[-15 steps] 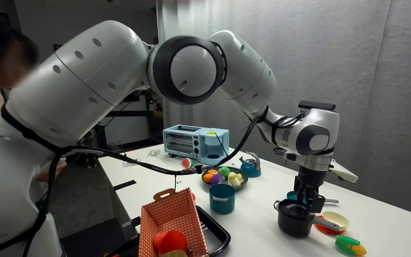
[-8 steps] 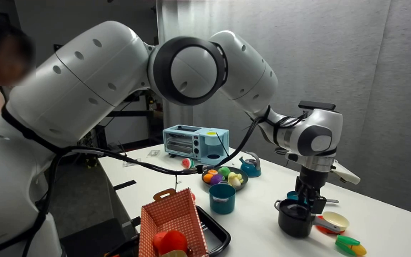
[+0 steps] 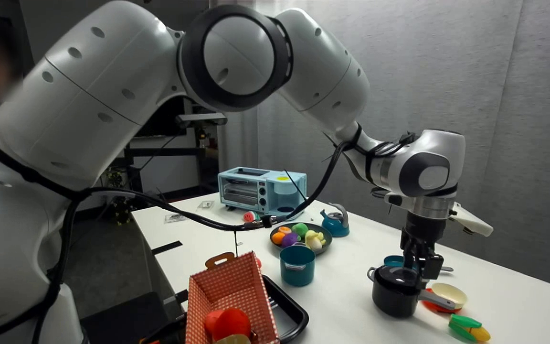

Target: Take the lid off the black pot and put it on the counter

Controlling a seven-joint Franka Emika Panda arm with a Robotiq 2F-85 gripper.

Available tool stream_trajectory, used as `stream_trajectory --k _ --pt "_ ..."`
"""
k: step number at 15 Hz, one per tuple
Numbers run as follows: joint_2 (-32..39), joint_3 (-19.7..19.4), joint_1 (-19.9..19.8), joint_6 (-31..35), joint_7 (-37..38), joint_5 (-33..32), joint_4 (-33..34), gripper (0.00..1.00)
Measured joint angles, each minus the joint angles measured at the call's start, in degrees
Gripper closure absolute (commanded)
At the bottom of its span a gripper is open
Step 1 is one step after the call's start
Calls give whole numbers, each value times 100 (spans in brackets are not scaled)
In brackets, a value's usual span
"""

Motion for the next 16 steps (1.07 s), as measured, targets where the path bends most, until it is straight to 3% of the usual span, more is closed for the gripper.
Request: stream_trajectory --k 8,16 --pt "-796 -117 -45 390 144 384 -1157 56" --pt "-1043 -200 -67 476 -76 364 -1625 56"
